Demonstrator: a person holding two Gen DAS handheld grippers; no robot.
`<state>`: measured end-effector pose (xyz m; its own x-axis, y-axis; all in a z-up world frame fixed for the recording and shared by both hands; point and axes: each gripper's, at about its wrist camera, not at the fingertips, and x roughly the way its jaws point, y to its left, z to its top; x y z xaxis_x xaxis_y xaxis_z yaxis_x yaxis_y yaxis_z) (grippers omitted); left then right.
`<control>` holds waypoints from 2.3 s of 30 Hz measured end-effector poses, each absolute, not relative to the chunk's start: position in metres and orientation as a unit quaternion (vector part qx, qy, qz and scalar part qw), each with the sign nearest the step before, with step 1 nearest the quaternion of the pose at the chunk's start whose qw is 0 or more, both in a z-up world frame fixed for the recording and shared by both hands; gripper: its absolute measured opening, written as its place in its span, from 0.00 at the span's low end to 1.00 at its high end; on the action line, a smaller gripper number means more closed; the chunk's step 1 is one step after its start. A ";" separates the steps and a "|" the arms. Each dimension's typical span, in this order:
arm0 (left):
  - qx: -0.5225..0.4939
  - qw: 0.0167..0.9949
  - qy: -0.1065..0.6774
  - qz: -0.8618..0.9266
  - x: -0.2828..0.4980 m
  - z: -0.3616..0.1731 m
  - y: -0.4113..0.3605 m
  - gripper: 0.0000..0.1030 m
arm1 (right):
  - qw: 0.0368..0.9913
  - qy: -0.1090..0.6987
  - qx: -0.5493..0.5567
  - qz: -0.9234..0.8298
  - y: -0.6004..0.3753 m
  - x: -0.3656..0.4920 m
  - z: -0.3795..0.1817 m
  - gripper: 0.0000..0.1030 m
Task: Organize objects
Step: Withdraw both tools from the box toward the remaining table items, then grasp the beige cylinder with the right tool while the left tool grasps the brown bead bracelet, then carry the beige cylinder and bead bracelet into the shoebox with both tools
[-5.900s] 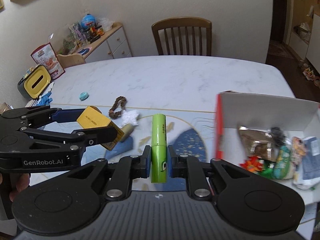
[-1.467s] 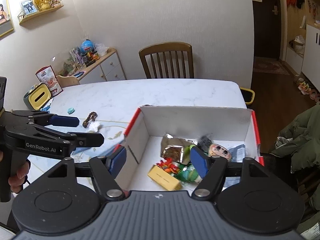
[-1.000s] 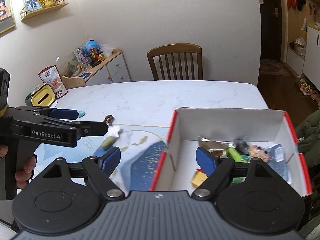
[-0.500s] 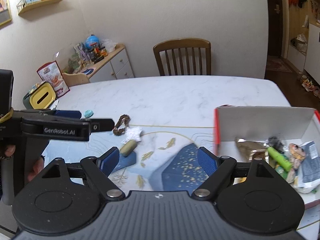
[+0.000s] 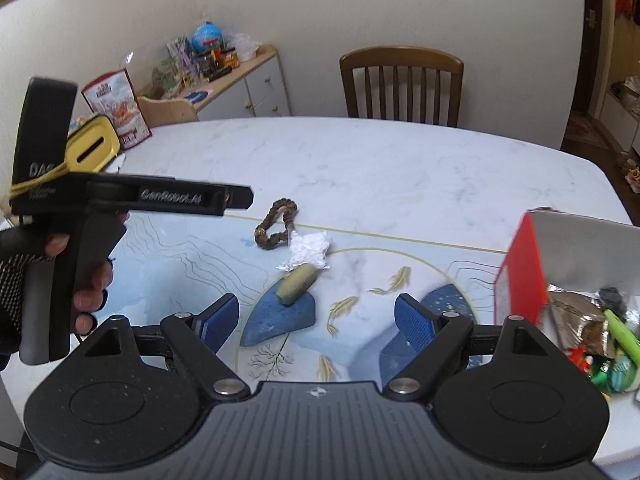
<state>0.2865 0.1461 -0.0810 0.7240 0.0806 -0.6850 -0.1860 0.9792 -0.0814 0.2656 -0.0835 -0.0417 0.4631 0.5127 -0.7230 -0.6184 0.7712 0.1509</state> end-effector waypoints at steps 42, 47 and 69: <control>-0.093 0.899 0.420 0.085 0.346 -0.178 0.177 0.51 | 0.806 0.497 -0.119 0.299 0.032 0.336 -0.142 0.35; -0.113 0.896 0.423 0.074 0.348 -0.176 0.181 0.28 | 0.802 0.500 -0.118 0.304 0.030 0.335 -0.141 0.23; -0.161 0.886 0.430 0.061 0.295 -0.159 0.179 0.04 | 0.806 0.503 -0.061 0.306 -0.022 0.300 -0.108 0.15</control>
